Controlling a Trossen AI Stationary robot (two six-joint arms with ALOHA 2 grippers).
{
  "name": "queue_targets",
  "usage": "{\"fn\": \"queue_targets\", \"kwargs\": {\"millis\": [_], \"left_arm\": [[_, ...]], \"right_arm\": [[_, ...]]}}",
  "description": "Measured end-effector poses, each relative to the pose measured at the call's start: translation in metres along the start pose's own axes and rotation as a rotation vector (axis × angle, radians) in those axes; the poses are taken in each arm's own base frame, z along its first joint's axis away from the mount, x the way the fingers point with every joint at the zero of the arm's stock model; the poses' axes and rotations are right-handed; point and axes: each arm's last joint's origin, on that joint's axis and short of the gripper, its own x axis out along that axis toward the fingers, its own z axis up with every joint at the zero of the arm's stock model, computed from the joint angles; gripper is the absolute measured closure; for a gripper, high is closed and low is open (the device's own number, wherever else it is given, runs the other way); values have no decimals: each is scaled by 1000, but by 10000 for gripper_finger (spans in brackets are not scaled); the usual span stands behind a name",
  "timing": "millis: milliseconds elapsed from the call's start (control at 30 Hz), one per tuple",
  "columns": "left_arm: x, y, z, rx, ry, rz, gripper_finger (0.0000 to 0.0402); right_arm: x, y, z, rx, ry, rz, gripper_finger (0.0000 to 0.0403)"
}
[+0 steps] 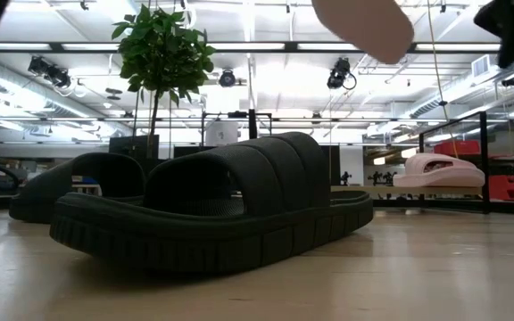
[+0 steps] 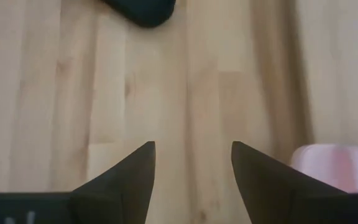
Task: Pick and place slides into the shelf
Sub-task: Put the pink slide on the shelf
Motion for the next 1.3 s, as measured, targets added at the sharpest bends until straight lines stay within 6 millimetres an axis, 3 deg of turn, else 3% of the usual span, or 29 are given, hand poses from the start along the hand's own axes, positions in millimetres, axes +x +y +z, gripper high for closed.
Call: {"fn": "queue_targets", "kwargs": {"millis": [100,333,633,867,1300], "left_arm": [[22,-10,-4,68,95,72,360],[73,-30,-37,212,264,137,361],[124,-60,-78,323,379,127,359],[139,-73,-88,400,386,136,361],[139,-80,-81,351,318,136,361]], "right_arm": [[1,12,-5,18,56,57,188],[-7,47,-31,86,153,143,198],[-9,75,-55,103,104,94,214],[-4,83,-55,99,37,59,218],[4,84,-44,20,-128,-33,219]]}}
